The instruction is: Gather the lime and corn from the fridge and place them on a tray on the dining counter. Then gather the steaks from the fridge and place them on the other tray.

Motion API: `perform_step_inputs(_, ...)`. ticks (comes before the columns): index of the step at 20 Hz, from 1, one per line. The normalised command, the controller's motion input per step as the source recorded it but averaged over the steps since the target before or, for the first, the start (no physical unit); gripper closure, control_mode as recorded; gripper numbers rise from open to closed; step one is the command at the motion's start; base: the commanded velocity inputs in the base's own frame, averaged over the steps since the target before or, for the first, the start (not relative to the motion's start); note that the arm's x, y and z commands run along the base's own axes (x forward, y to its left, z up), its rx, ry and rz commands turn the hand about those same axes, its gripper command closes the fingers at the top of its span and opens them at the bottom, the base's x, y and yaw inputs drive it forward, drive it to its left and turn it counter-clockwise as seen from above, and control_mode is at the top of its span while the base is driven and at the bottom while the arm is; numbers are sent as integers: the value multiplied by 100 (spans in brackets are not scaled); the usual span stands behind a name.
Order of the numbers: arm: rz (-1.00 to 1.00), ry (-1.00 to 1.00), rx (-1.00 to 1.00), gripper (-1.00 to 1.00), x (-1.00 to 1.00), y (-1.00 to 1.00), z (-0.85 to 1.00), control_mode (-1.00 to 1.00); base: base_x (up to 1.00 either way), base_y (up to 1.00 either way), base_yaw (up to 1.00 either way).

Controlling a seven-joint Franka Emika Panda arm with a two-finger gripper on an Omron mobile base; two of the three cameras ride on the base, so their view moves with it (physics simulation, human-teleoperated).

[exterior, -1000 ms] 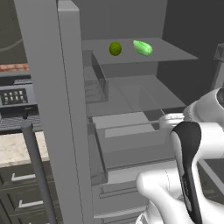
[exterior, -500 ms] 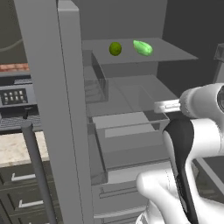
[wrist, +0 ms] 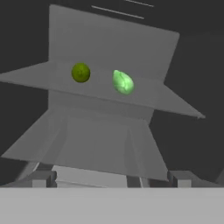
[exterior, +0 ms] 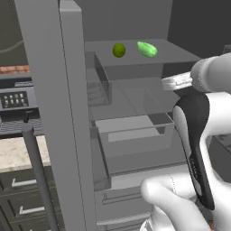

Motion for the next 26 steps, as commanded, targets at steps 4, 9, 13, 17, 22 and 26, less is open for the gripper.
perform_step_inputs(4,7,0,1,-100,68,0,22,-100,0,0,0)
perform_step_inputs(9,4,4,0,-100,79,0,6,-100,0,0,0)
perform_step_inputs(13,0,12,0,-100,58,-16,1,-100,0,0,0)
perform_step_inputs(17,0,10,0,-100,51,-12,0,-100,0,0,0)
perform_step_inputs(22,1,0,0,-100,50,-5,-6,-100,0,0,0)
perform_step_inputs(26,0,0,0,-100,57,-8,-12,-100,0,0,0)
